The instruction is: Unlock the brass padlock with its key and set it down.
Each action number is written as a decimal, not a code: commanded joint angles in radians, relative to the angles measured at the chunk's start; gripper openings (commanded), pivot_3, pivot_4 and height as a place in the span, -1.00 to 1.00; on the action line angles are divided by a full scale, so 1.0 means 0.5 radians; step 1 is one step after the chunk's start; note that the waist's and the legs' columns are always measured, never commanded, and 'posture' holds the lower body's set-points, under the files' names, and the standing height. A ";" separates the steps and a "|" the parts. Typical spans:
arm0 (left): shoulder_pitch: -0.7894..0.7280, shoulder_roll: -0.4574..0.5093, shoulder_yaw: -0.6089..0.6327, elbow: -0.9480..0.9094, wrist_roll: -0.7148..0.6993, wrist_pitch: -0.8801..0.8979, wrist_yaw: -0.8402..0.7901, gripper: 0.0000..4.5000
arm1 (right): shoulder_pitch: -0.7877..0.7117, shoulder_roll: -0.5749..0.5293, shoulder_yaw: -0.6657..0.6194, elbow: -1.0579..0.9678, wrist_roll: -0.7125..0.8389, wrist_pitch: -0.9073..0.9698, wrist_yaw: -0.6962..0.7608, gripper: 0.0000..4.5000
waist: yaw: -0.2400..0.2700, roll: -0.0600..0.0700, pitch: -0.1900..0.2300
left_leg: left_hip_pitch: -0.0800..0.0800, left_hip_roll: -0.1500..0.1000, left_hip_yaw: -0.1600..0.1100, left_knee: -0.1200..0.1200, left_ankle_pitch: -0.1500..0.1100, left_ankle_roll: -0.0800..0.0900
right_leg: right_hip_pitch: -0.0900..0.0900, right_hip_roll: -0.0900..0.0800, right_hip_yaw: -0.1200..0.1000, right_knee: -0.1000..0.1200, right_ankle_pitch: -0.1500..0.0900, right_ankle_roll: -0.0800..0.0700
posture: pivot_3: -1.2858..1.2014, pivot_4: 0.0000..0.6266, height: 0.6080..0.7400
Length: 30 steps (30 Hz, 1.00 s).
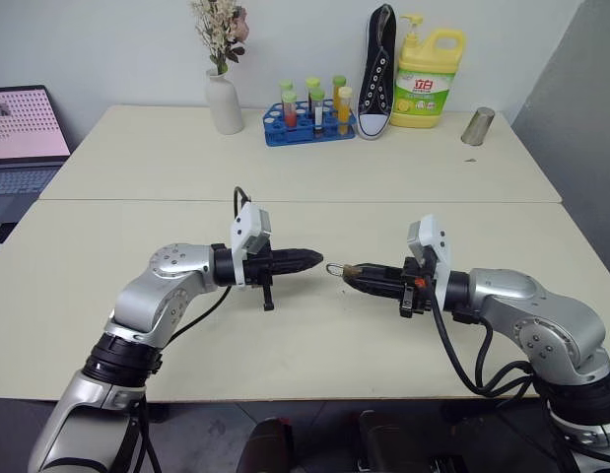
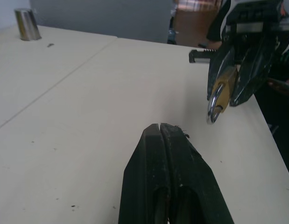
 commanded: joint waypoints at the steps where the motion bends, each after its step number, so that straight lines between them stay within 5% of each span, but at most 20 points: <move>1: 0.005 -0.060 0.015 -0.028 0.052 -0.007 -0.049 -1.00 | -0.016 -0.011 -0.055 -0.099 0.057 -0.021 0.024 -0.94 | 0.002 0.000 0.000 | 0.000 0.000 0.000 0.000 0.000 0.000 | 0.000 0.000 0.001 0.000 0.000 0.000 | 0.03 -0.52 1.00; 30: 0.102 -0.246 0.127 -0.246 0.009 0.219 -0.032 -1.00 | 0.004 -0.006 -0.029 -0.086 0.040 -0.031 0.029 -0.94 | 0.003 0.000 0.000 | 0.000 0.000 -0.001 0.000 0.000 0.000 | 0.000 -0.001 0.002 0.000 0.000 0.000 | 0.03 -0.52 1.00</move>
